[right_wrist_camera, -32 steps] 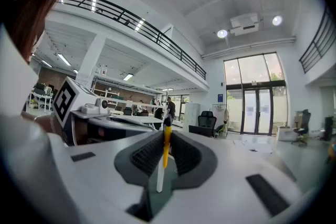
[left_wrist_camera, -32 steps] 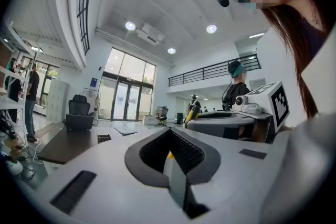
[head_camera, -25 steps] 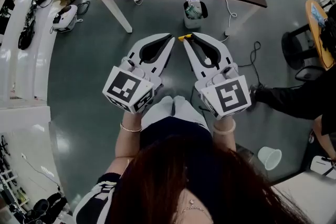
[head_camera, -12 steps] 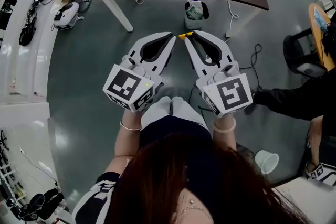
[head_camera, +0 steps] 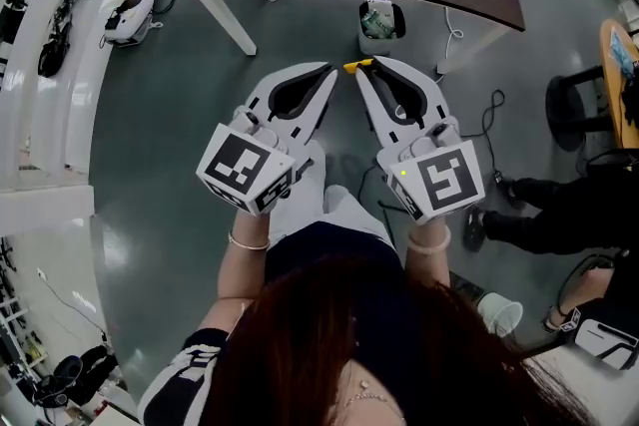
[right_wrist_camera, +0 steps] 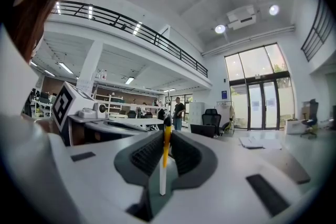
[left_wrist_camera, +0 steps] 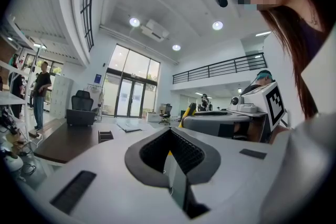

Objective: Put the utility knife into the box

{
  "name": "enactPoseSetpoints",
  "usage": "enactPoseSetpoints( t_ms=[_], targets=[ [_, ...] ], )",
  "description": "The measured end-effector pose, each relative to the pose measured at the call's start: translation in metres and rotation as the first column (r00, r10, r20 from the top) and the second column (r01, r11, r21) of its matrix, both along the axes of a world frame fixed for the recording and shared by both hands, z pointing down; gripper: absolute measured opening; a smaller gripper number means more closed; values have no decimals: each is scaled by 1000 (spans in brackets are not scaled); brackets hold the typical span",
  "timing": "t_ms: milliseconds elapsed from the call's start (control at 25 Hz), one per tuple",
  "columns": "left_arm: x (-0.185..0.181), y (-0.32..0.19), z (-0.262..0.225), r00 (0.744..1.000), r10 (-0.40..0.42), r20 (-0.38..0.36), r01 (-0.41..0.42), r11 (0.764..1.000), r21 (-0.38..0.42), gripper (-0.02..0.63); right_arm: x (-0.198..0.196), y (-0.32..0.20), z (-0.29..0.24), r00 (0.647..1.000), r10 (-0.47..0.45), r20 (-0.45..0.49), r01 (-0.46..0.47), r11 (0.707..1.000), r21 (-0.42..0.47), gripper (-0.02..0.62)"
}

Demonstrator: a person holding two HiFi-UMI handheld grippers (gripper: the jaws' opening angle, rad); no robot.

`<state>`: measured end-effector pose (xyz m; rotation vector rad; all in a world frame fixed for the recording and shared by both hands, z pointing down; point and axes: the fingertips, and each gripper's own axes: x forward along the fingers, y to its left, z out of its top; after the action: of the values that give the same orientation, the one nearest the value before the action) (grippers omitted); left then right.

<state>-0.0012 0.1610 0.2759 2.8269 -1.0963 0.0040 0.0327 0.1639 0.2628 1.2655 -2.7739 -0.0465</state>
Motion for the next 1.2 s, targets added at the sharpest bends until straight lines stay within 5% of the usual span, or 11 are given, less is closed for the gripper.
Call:
enactPoseSetpoints(
  t_ms=[760,1200],
  targets=[
    [-32,-152,-8,996,85,-10,-85,996,28,0,-42,-142,-15,999,43,33,-44,999,20,54],
    [-6,-238,10,997,73,-5,-73,997,-6,0,-12,-233,-2,998,50,37,-51,999,6,54]
  ],
)
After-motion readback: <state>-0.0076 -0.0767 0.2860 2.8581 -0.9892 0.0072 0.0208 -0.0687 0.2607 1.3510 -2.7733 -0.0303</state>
